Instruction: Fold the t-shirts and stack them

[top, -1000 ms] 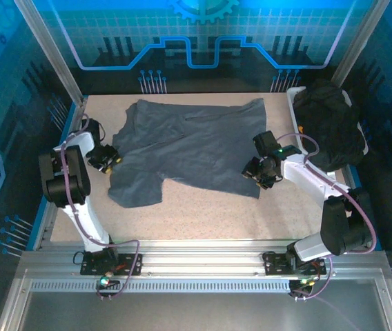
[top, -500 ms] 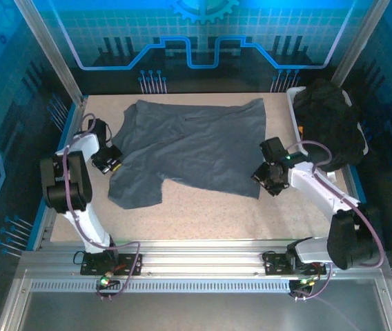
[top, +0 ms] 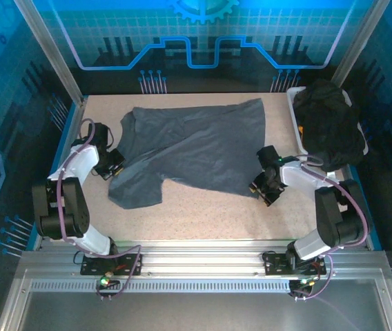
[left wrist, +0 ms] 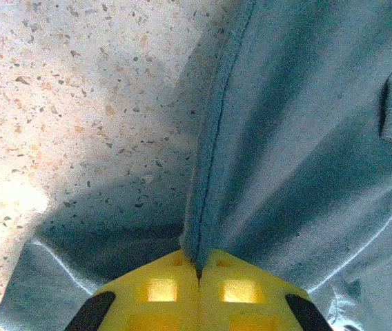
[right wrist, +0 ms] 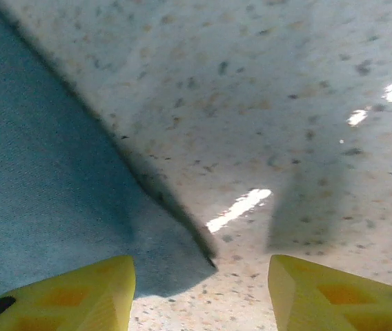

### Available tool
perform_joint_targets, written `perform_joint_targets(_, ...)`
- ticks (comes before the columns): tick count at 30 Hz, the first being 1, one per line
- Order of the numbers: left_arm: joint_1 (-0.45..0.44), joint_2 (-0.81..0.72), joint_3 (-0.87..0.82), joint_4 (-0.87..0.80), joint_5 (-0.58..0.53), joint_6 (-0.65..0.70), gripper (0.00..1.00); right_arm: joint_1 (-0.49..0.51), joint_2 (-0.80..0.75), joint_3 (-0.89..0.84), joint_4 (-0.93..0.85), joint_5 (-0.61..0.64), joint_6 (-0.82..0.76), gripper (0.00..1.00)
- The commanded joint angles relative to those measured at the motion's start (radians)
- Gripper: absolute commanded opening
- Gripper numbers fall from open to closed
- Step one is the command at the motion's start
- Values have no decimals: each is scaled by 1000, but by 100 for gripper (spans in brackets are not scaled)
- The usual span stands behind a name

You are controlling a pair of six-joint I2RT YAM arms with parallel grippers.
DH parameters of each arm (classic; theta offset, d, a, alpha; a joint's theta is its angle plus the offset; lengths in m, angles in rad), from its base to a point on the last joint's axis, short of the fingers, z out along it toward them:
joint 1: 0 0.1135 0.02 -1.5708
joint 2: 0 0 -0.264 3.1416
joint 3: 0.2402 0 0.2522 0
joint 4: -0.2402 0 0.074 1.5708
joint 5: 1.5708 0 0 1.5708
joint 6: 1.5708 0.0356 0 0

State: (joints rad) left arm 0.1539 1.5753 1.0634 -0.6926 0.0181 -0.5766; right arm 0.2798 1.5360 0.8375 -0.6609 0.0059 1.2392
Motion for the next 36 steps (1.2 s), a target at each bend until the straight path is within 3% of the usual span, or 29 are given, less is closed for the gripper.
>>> perform_joint_targets(1,1,-26,-12,-31,-17,-11,0,17,45,37,17,-33,12,54)
perform_joint_targets(9,1,-15,2,-30,-13,-5,0,26,142,77,25,-58,19,49)
perform_joint_targets(12,1,-11,12,-30,-8,-6,0,28,172,91,40,-55,12,37)
perform_joint_targets(16,1,-10,29,-29,5,-22,0,26,178,146,-8,-14,-18,10)
perform_joint_targets(19,1,-15,44,-14,46,-54,0,25,135,176,-19,25,-57,0)
perform_joint_targets(28,-23,-111,151,146,171,-315,0,-5,1,531,-85,178,-304,0)
perform_joint_targets(36,-30,-319,334,235,41,-465,0,-84,-120,804,-19,204,-444,0)
